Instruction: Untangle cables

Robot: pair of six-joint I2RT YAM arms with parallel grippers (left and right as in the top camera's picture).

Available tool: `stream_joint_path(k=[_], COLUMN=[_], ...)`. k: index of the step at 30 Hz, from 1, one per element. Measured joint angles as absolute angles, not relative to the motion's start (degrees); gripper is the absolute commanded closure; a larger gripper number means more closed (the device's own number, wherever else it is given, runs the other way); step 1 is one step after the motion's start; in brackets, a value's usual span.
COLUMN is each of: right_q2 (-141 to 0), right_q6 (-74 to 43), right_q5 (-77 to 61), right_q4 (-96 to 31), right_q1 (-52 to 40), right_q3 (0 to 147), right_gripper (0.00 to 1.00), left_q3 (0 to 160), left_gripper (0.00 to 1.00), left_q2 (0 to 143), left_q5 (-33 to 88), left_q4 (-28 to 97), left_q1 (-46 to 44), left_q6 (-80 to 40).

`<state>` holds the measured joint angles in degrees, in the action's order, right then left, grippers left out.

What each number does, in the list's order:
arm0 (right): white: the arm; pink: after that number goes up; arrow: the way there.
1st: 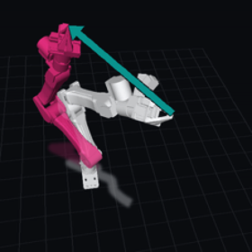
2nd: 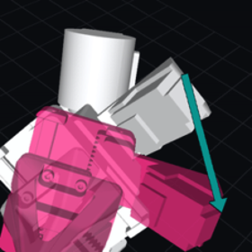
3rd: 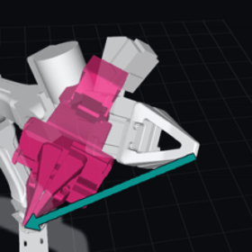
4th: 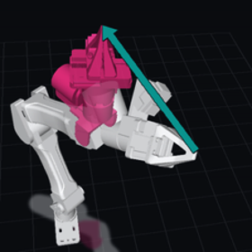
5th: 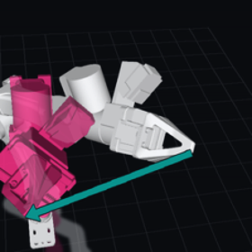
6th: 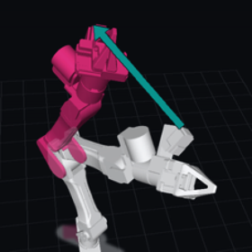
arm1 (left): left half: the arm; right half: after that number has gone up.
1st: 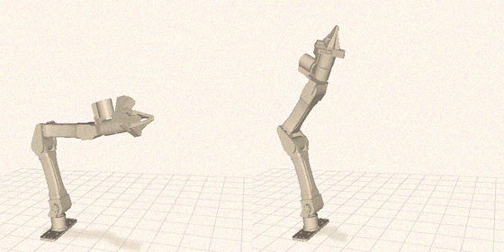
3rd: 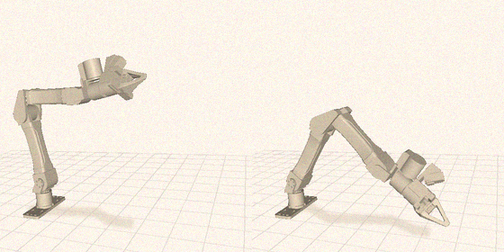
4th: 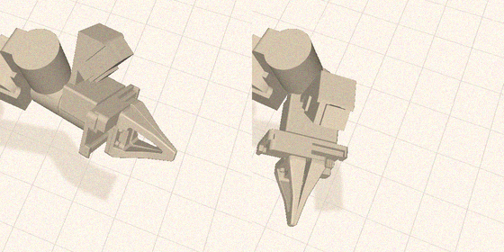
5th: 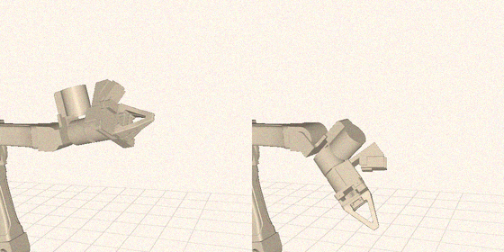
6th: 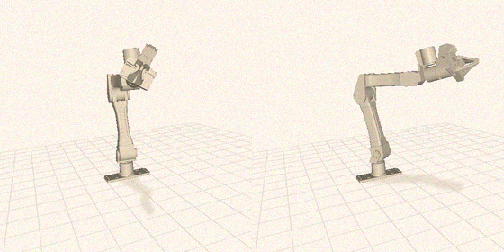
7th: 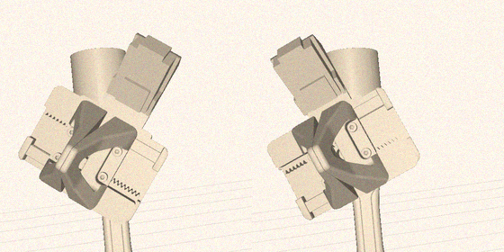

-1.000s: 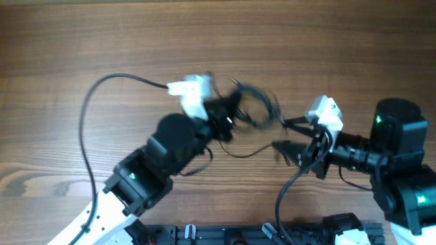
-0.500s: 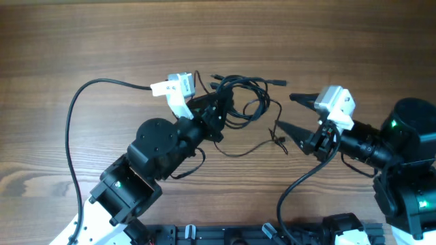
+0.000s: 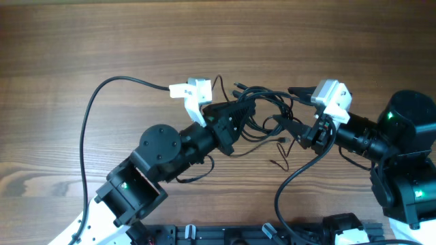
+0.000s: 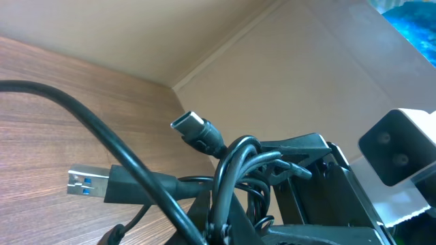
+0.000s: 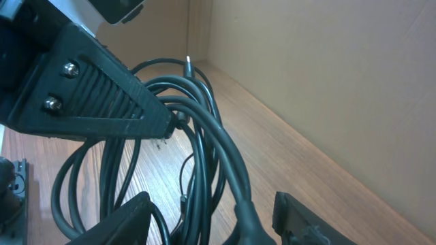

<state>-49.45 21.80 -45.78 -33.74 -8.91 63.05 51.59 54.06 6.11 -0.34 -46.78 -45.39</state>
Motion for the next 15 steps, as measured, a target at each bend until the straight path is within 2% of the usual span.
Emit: stream_joint_path(k=[2,5,6,7,9,15], right_q2=[-49.5,-49.5,-49.5,-49.5,-49.5,-49.5], right_q6=[22.0,22.0,22.1,22.0,21.9,22.2], right_q5=[-45.8,-45.8,-45.8,-45.7,-45.4,-45.1], right_q4=[-33.7,-33.7,-33.7,-33.7,-33.9,-38.1], right_q1=[-8.9,-8.9,-8.9,-8.9,-8.9,-8.9], right_q3=[63.0,63.0,63.0,63.0,63.0,63.0], right_gripper=[0.68,0.79,0.80,0.88,0.96,0.96], left_q3=[51.6,51.6,51.6,51.6,51.6,51.5], left_gripper=[0.96,0.96,0.96,0.96,0.96,0.96], left_q2=[54.5,54.5,54.5,54.5,54.5,54.5], left_q5=[6.1,6.1,6.1,6.1,6.0,5.0], left_q4=[-0.6,-0.9,-1.0,-1.1,-1.7,-1.8], left_q1=[-46.8,-46.8,-46.8,-46.8,-46.8,-47.1], left_q6=[-45.4,-45.4,-45.4,-45.4,-45.4,-47.3])
